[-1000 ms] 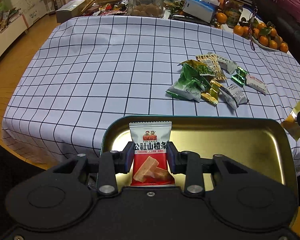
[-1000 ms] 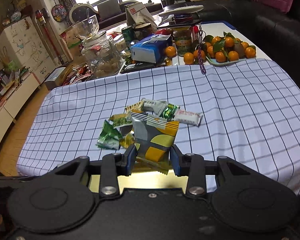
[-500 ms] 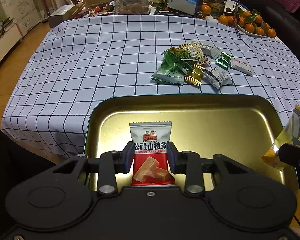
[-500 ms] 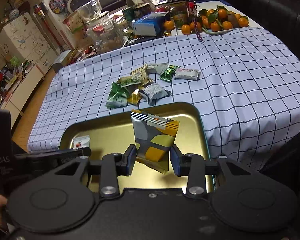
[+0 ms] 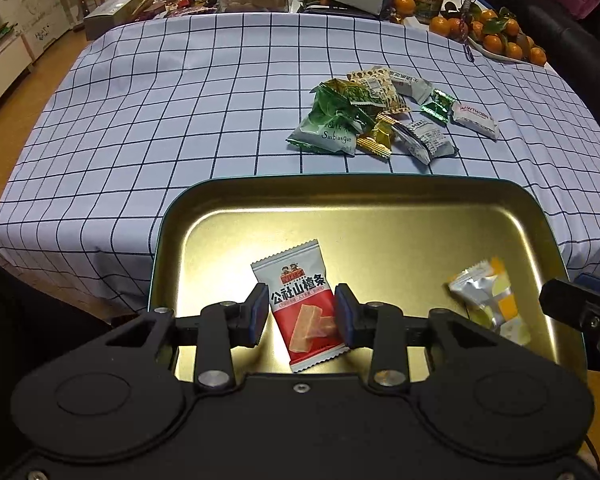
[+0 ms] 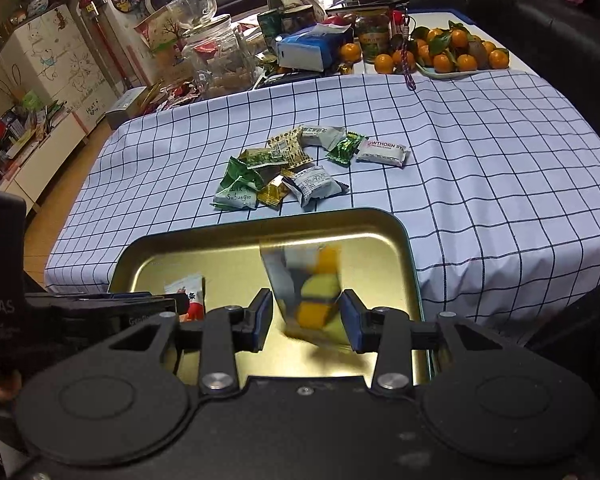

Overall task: Organize snacks
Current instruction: 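Lower the red-and-white packet into the gold tray and open the left tool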

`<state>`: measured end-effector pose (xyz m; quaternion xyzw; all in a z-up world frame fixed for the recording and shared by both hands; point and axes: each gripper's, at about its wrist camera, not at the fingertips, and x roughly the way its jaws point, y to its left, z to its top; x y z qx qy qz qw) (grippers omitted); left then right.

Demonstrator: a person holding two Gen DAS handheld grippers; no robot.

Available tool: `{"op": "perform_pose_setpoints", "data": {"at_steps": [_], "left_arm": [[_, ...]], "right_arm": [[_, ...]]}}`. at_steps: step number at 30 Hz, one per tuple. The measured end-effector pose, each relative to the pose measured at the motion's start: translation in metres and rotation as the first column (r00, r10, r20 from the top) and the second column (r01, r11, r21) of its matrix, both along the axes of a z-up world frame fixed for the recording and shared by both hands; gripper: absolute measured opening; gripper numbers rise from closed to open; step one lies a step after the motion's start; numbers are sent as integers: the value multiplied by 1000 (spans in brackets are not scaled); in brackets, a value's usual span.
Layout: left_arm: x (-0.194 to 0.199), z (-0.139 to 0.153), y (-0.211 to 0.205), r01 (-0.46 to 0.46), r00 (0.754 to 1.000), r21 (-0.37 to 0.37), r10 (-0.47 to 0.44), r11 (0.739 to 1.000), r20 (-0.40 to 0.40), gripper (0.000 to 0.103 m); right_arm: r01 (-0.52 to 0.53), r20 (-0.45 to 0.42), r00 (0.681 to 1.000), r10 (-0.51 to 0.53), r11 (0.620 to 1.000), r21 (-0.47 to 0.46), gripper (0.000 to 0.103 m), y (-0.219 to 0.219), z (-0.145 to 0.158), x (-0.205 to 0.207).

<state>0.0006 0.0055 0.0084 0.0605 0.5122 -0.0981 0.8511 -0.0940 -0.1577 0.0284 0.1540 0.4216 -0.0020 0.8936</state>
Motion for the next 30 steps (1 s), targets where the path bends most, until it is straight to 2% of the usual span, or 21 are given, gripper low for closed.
{"op": "perform_pose_setpoints", "data": {"at_steps": [17, 30], "left_arm": [[0, -1, -3, 5, 1000, 53, -5, 999, -1, 48], [1, -3, -3, -1, 1000, 63, 2, 998, -9, 48]], "right_arm": [[-19, -51, 999, 18, 1000, -17, 43, 2, -5, 3], [-10, -91, 996, 9, 1000, -18, 43, 1, -10, 9]]}}
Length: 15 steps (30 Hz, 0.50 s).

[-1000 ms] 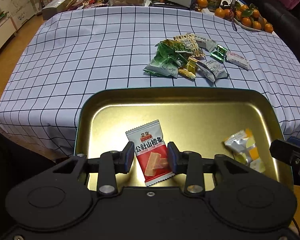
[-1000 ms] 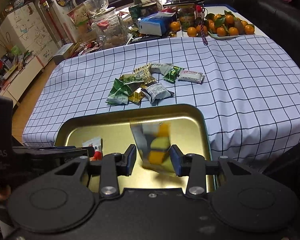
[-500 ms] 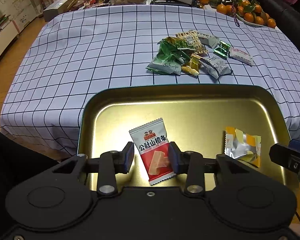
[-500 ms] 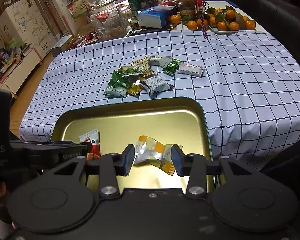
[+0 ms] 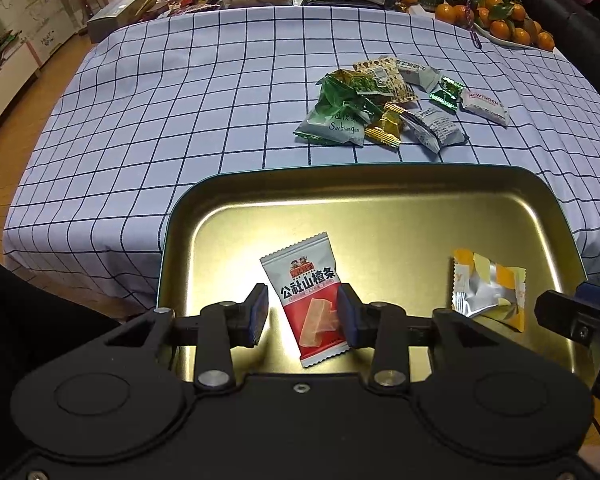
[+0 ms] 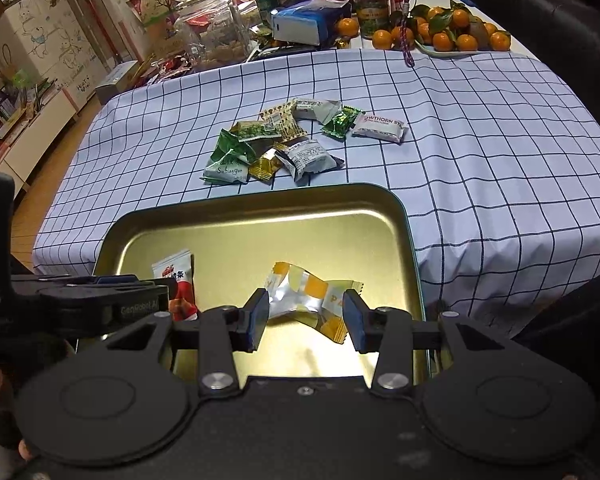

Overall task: Organize snacks
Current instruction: 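Lower the red-and-white packet into the gold tray and open the left tool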

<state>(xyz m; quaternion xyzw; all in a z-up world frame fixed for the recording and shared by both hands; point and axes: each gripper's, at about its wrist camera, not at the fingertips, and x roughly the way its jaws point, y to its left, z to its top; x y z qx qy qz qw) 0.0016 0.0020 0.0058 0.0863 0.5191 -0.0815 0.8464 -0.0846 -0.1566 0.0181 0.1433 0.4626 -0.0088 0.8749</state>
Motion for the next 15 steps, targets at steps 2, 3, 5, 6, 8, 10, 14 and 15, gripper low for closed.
{"op": "perform_pose_setpoints", "data": {"at_steps": [2, 3, 5, 6, 8, 10, 14, 15], "left_arm": [[0, -1, 1, -4, 1000, 6, 4, 1000, -5, 48], [0, -1, 1, -5, 1000, 7, 5, 1000, -10, 48], [0, -2, 2, -8, 1000, 7, 9, 1000, -21, 48], [0, -2, 2, -9, 1000, 9, 9, 1000, -25, 48], [-1, -2, 2, -8, 1000, 16, 9, 1000, -30, 48], [-2, -2, 3, -5, 999, 22, 6, 1000, -33, 48], [-1, -5, 4, -1, 998, 24, 2, 1000, -55, 48], [0, -5, 5, -1, 998, 22, 2, 1000, -65, 48]], "right_arm": [[-2, -6, 1000, 2, 1000, -1, 43, 0, -1, 2], [-2, -9, 1000, 2, 1000, 0, 43, 0, -2, 3], [-2, -14, 1000, 2, 1000, -4, 43, 0, -3, 3], [-3, -20, 1000, 3, 1000, -8, 43, 1, -3, 4], [-7, -27, 1000, 7, 1000, -12, 43, 2, -5, 6], [-13, -31, 999, 13, 1000, -17, 43, 3, -6, 8], [-16, -46, 999, 14, 999, -33, 48, 5, -8, 11], [-16, -48, 999, 15, 999, -33, 49, 5, -9, 12]]}}
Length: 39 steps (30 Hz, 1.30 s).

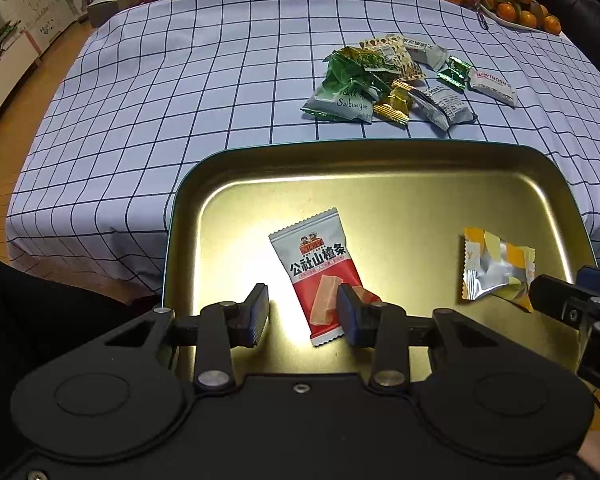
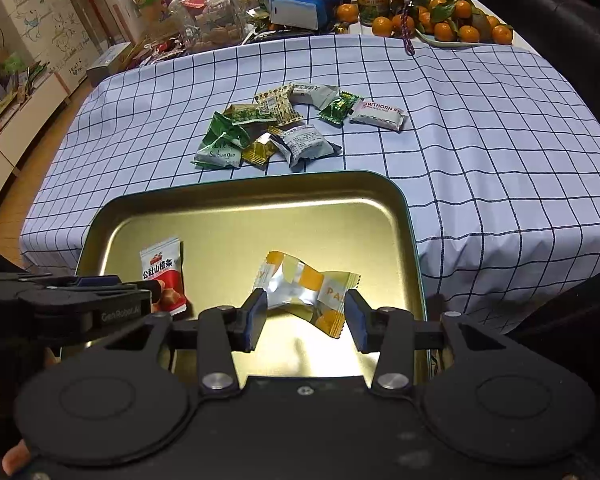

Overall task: Organize snacks
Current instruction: 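Lower the red-and-white packet into the gold tray and open the left tool, then move both open tools back to the snack pile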

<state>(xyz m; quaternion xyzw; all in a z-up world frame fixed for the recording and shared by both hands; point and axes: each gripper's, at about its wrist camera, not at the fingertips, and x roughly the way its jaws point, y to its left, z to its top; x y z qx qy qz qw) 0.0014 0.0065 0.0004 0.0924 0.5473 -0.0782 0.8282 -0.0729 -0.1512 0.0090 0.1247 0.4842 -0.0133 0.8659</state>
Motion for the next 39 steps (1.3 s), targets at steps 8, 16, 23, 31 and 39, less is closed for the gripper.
{"op": "perform_pose_setpoints", "data": {"at_steps": [8, 16, 23, 31, 39], "left_arm": [[3, -5, -1, 9, 999, -11, -9, 1000, -35, 48], [6, -9, -1, 8, 998, -21, -9, 1000, -69, 48], [14, -11, 1, -7, 993, -41, 2, 999, -114, 49], [33, -11, 6, -80, 990, -54, 73, 995, -123, 51], [64, -14, 5, -160, 981, -62, 151, 985, -123, 51]], "right_arm": [[81, 59, 995, -79, 996, -45, 50, 0, 2, -6], [67, -21, 998, -67, 997, -36, 50, -2, -5, 5], [34, -14, 999, -35, 997, -69, 50, -3, 1, 17], [101, -108, 989, -102, 995, -8, 49, -21, -9, 39], [124, -145, 981, -126, 992, -24, 49, -18, -17, 69]]}}
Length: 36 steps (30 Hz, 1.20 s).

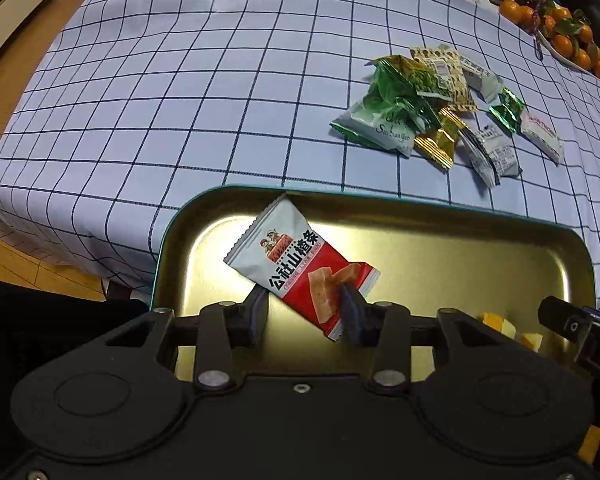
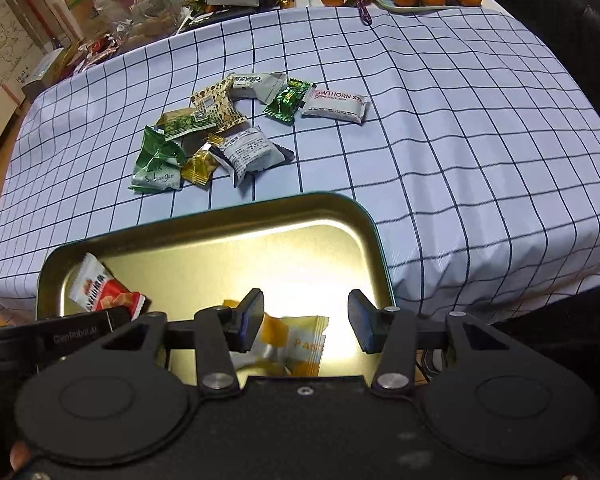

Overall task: Organize snacks
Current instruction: 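Move both open tools back to the snack pile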

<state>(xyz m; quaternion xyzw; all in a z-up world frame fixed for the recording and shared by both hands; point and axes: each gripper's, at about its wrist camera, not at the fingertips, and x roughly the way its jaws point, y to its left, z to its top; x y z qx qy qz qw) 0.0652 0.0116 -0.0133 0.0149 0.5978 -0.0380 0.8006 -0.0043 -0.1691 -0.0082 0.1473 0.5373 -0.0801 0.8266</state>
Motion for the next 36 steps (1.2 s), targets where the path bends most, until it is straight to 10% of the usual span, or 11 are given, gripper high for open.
{"op": "perform_pose_setpoints", "data": {"at_steps": [27, 36], "left_arm": [[10, -1, -4, -10, 1000, -35, 9, 999, -8, 50], [-1, 7, -6, 44, 996, -50, -48, 998, -71, 50]], "right_arm": [[139, -22, 990, -140, 990, -25, 29, -25, -25, 52], [55, -2, 998, -55, 998, 5, 38, -16, -10, 48]]}}
